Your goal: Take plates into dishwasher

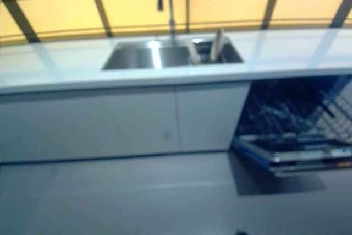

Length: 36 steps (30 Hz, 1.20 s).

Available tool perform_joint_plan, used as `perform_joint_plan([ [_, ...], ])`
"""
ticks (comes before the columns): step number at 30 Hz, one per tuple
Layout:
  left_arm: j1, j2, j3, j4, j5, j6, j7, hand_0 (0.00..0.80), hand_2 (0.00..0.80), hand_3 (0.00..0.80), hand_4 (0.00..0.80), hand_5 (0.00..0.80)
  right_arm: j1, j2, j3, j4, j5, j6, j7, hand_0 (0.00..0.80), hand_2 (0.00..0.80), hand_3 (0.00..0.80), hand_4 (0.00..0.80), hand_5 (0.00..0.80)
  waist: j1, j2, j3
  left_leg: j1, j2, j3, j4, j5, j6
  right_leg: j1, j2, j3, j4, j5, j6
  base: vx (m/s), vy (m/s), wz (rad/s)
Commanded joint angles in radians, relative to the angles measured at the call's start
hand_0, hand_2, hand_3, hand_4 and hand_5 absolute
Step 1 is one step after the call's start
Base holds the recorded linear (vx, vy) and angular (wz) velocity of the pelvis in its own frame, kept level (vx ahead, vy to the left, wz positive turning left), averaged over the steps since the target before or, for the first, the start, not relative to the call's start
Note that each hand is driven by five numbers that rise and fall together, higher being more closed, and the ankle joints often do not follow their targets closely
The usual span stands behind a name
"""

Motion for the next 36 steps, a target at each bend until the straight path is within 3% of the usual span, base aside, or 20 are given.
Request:
perform_joint_plan([
  [1,-0.087,-0.04,0.018,0.046,-0.031,-0.003,-0.005,0.0,0.0,0.0,0.0,0.0,-0.057,0.028,0.035,0.072,0.034,0.025,0.026,0.0,0.0,0.0,0.0,0.0,0.005,-0.045,0.03,-0.017,-0.064,-0.01,-0.002,-0.006,0.056,0.049,-0.022,0.041,0.031,-0.054,0.046,0.0,0.0,0.0],
  [4,-0.088,-0.041,0.018,0.045,-0.023,0.008,-0.009,0.0,0.0,0.0,0.0,0.0,-0.058,0.034,0.022,0.072,0.062,0.0,0.043,0.0,0.0,0.0,0.0,0.0,0.004,-0.041,0.032,-0.014,-0.063,-0.01,-0.002,-0.005,0.056,0.049,-0.023,0.042,0.033,-0.055,0.045,0.0,0.0,0.0],
  [8,-0.082,-0.044,0.018,0.043,-0.026,0.005,-0.007,0.0,0.0,0.0,0.0,0.0,-0.057,0.035,0.02,0.055,0.051,-0.086,-0.02,0.0,0.0,0.0,0.0,0.0,-0.001,-0.037,0.032,-0.012,-0.063,-0.006,-0.002,-0.005,0.055,0.049,-0.024,0.045,0.034,-0.055,0.045,0.0,0.0,0.0],
  [13,-0.081,-0.046,0.013,0.033,-0.042,0.006,0.006,0.0,0.0,0.0,0.0,0.0,-0.057,0.027,0.035,0.026,0.028,-0.113,-0.059,0.0,0.0,0.0,0.0,0.0,-0.009,-0.032,0.038,-0.017,-0.062,0.002,-0.002,-0.005,0.057,0.039,-0.024,0.05,0.04,-0.057,0.045,0.0,0.0,0.0],
  [21,-0.075,-0.04,0.011,0.031,-0.057,-0.019,0.065,0.0,0.0,0.0,0.0,0.0,-0.081,0.037,0.047,0.026,0.113,-0.048,-0.057,0.0,0.0,0.0,0.0,0.0,-0.007,-0.041,0.058,-0.024,-0.045,-0.003,0.029,-0.007,0.059,0.008,-0.002,0.065,0.114,-0.098,0.021,-0.008,-0.085,-0.01],
  [23,-0.076,-0.039,0.035,0.031,-0.067,-0.026,0.084,0.0,0.0,0.0,0.0,0.0,-0.087,0.031,0.038,0.036,0.116,-0.027,-0.027,0.0,0.0,0.0,0.0,0.0,-0.003,-0.061,0.071,-0.056,-0.026,0.01,0.138,-0.024,0.05,0.002,-0.006,0.059,0.133,-0.104,0.002,0.001,-0.126,-0.13],
  [24,-0.076,-0.042,0.054,0.037,-0.092,-0.048,0.089,0.0,0.0,0.0,0.0,0.0,-0.089,0.024,0.037,0.042,0.118,-0.027,0.001,0.0,0.0,0.0,0.0,0.0,0.003,-0.08,0.089,-0.132,-0.011,0.024,0.321,-0.001,0.038,-0.002,-0.013,0.052,0.147,-0.104,-0.02,0.011,-0.152,-0.19],
  [25,-0.077,-0.045,0.062,0.042,-0.126,-0.067,0.089,0.0,0.0,0.0,0.0,0.0,-0.089,0.019,0.041,0.041,0.12,-0.032,0.005,0.0,0.0,0.0,0.0,0.0,0.01,-0.088,0.102,-0.181,-0.004,0.028,0.412,0.039,0.032,0.0,-0.016,0.051,0.154,-0.104,-0.031,0.041,-0.178,-0.2],
  [26,-0.074,-0.045,0.085,0.036,-0.148,-0.091,0.105,0.0,0.0,0.0,0.0,0.0,-0.083,0.011,0.039,0.041,0.106,-0.034,0.018,0.0,0.0,0.0,0.0,0.0,0.023,-0.086,0.127,-0.28,0.016,0.034,0.529,0.116,0.014,0.008,-0.005,0.045,0.175,-0.118,-0.055,0.063,-0.102,-0.17],
  [27,-0.074,-0.044,0.094,0.035,-0.15,-0.101,0.103,0.0,0.0,0.0,0.0,0.0,-0.082,0.007,0.04,0.044,0.108,-0.03,0.016,0.0,0.0,0.0,0.0,0.0,0.036,-0.081,0.143,-0.326,0.018,0.041,0.54,0.155,0.002,0.018,-0.002,0.047,0.184,-0.125,-0.057,0.164,-0.018,-0.24],
  [29,-0.06,-0.047,0.118,0.038,-0.201,-0.126,0.109,0.0,0.0,0.0,0.0,0.0,-0.079,-0.005,0.024,0.072,0.107,-0.029,0.015,0.0,0.0,0.0,0.0,0.0,0.074,-0.037,0.175,-0.383,-0.012,0.037,0.414,0.232,-0.029,0.072,0.025,0.065,0.193,-0.153,-0.042,0.343,0.127,-0.27],
  [30,-0.044,-0.048,0.127,0.039,-0.201,-0.128,0.11,0.0,0.0,0.0,0.0,0.0,-0.082,-0.007,0.011,0.092,0.107,-0.03,0.013,0.0,0.0,0.0,0.0,0.0,0.104,0.0,0.179,-0.413,-0.014,0.018,0.261,0.292,-0.045,0.112,0.052,0.097,0.186,-0.172,-0.031,0.394,0.142,-0.14],
  [31,-0.041,-0.047,0.128,0.04,-0.2,-0.126,0.109,0.0,0.0,0.0,0.0,0.0,-0.084,-0.007,0.008,0.097,0.108,-0.032,0.013,0.0,0.0,0.0,0.0,0.0,0.11,0.001,0.183,-0.409,-0.02,0.013,0.222,0.302,-0.047,0.127,0.051,0.105,0.184,-0.179,-0.028,0.503,0.159,-0.2],
  [32,-0.027,-0.047,0.136,0.051,-0.196,-0.126,0.107,0.0,0.0,0.0,0.0,0.0,-0.088,-0.007,-0.003,0.106,0.116,-0.029,0.002,0.0,0.0,0.0,0.0,0.0,0.134,0.009,0.184,-0.424,-0.037,-0.023,0.113,0.341,-0.055,0.171,0.057,0.146,0.176,-0.197,-0.021,0.365,0.106,-0.3],
  [33,-0.018,-0.05,0.143,0.059,-0.194,-0.126,0.107,0.0,0.0,0.0,0.0,0.0,-0.087,-0.008,-0.008,0.108,0.114,-0.03,0.0,0.0,0.0,0.0,0.0,0.0,0.144,0.012,0.18,-0.436,-0.042,-0.046,0.093,0.347,-0.055,0.191,0.062,0.175,0.17,-0.21,-0.021,0.424,0.15,-0.6],
  [34,-0.007,-0.052,0.155,0.062,-0.193,-0.116,0.11,0.0,0.0,0.0,0.0,0.0,-0.088,-0.008,-0.011,0.11,0.107,-0.03,0.001,0.0,0.0,0.0,0.0,0.0,0.149,0.003,0.172,-0.422,-0.06,-0.068,0.079,0.289,-0.034,0.202,0.05,0.208,0.171,-0.22,-0.016,0.282,0.139,-0.6],
  [36,0.001,-0.047,0.178,0.086,-0.204,-0.112,0.117,0.0,0.0,0.0,0.0,0.0,-0.082,-0.004,-0.028,0.113,0.093,-0.03,-0.002,0.0,0.0,0.0,0.0,0.0,0.145,-0.013,0.139,-0.412,-0.05,-0.018,0.124,0.213,-0.006,0.228,0.008,0.21,0.156,-0.241,0.005,0.336,0.153,-0.37],
])
